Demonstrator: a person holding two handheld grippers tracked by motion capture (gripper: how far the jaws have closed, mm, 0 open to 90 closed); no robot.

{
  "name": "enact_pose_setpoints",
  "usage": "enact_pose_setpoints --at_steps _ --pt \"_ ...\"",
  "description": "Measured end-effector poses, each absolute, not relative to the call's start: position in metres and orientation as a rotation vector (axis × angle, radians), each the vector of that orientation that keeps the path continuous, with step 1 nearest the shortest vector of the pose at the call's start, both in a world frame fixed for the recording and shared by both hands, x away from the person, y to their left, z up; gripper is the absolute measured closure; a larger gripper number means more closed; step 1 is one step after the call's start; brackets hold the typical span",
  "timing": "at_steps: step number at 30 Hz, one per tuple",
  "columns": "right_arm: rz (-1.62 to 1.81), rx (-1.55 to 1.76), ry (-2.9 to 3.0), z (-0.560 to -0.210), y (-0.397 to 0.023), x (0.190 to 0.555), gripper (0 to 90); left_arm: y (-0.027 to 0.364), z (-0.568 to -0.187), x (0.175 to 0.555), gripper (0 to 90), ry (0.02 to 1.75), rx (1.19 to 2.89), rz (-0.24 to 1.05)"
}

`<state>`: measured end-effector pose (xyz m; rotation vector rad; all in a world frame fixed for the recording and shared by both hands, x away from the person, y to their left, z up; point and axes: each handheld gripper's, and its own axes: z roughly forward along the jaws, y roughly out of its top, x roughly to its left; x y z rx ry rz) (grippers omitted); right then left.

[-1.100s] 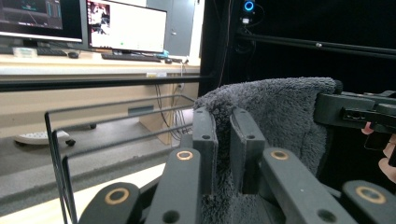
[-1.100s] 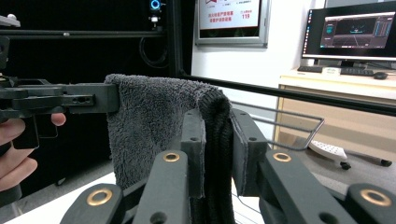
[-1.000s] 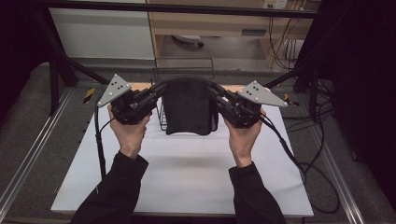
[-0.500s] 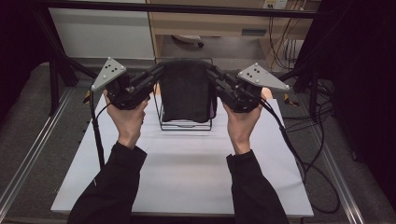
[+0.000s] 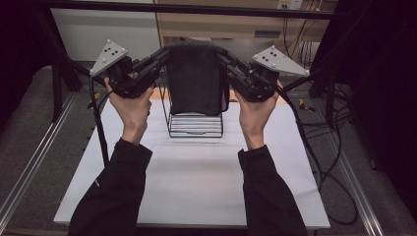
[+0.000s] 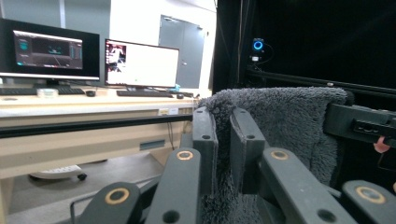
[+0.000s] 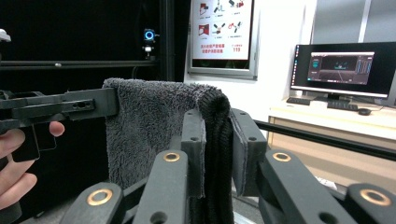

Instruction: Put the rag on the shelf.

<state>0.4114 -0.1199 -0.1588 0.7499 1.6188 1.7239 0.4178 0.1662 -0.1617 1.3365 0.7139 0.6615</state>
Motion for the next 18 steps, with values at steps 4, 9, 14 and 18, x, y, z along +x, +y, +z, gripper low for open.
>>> enact_pose_setpoints --at_steps 4,9,14,18 --pt "1.716 0.736 1.605 -0.150 -0.118 0.415 77.8 0.166 -0.153 0.420 81.6 0.713 1.318 0.669" --pt "1.727 0.731 1.588 -0.139 -0.116 0.422 77.9 0.166 -0.143 0.426 81.6 0.710 1.299 0.686" --pt "1.737 0.729 1.574 -0.130 -0.114 0.429 77.9 0.167 -0.134 0.432 81.6 0.714 1.285 0.698" --pt "1.731 0.726 1.568 -0.124 -0.113 0.434 77.9 0.168 -0.128 0.437 81.6 0.717 1.275 0.695"
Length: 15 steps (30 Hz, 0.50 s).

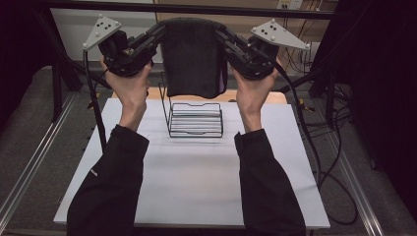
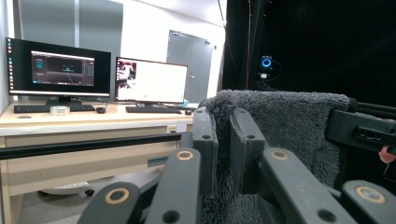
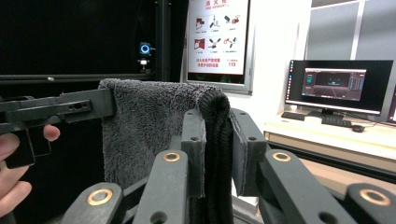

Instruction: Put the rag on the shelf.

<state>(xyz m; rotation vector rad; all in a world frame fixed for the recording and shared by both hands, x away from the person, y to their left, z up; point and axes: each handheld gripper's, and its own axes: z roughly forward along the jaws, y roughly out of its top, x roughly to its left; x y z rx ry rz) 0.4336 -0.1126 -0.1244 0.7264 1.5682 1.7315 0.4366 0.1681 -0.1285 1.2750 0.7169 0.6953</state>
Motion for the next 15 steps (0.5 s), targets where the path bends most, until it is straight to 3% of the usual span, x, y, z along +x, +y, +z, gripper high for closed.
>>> enact_pose_setpoints --at_steps 15 --pt "1.724 0.739 1.550 -0.108 -0.111 0.458 77.8 0.166 -0.114 0.456 81.6 0.739 1.256 0.715"
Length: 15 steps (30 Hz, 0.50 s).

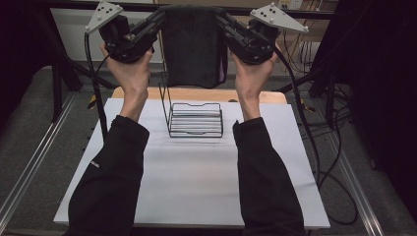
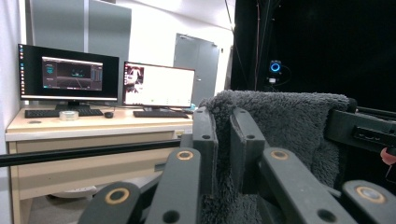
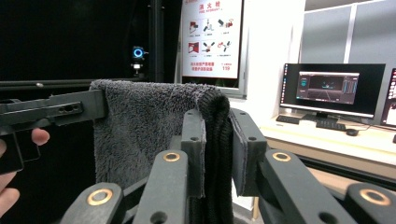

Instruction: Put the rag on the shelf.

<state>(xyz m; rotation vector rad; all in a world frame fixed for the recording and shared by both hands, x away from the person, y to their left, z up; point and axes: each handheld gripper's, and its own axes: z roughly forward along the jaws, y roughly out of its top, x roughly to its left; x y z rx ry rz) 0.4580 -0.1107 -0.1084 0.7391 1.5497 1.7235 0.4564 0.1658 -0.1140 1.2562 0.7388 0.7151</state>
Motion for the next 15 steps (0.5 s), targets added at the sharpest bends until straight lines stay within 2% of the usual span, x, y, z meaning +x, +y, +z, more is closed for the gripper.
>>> enact_pose_setpoints --at_steps 15 --pt "1.706 0.755 1.563 -0.105 -0.106 0.490 77.8 0.171 -0.116 0.484 81.6 0.767 1.250 0.713"
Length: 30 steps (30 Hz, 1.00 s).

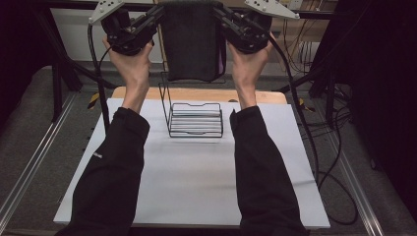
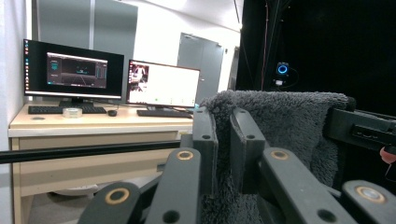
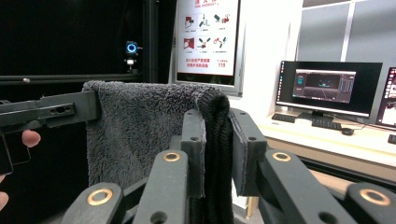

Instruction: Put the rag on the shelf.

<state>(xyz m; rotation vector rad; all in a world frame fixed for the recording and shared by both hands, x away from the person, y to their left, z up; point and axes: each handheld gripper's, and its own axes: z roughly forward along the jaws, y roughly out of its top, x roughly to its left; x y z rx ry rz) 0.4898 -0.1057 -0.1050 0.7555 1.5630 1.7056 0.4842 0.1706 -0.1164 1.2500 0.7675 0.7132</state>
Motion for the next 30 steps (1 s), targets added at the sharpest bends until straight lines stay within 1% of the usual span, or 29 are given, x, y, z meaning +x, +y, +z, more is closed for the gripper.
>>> enact_pose_setpoints --at_steps 7,17,26,30 --pt "1.674 0.771 1.581 -0.111 -0.101 0.500 77.8 0.172 -0.124 0.495 81.6 0.788 1.274 0.724" --pt "1.654 0.803 1.617 -0.128 -0.103 0.512 77.8 0.172 -0.138 0.505 81.5 0.799 1.318 0.703" --pt "1.629 0.806 1.667 -0.147 -0.104 0.508 77.8 0.178 -0.161 0.504 81.5 0.793 1.361 0.665" --pt "1.624 0.807 1.687 -0.155 -0.106 0.504 77.8 0.178 -0.167 0.500 81.5 0.784 1.390 0.669"
